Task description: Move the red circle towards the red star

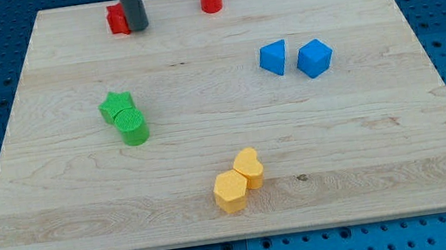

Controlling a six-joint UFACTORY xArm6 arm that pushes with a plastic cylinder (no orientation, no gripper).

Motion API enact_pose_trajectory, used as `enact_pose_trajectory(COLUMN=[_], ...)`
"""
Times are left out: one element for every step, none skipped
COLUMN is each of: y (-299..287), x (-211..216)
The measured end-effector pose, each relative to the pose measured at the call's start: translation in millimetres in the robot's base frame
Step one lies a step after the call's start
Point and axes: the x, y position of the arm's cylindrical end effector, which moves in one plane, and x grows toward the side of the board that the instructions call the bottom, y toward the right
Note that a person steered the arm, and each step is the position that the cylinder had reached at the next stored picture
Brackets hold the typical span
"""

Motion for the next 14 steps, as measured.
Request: enact_pose_trajectory(y=[-28, -40, -23, 51, 133, 213, 240, 229, 227, 189, 144, 132, 144, 148], x=[-1, -1, 8, 29, 30, 31, 17, -22, -25, -25, -25, -25, -25, -42])
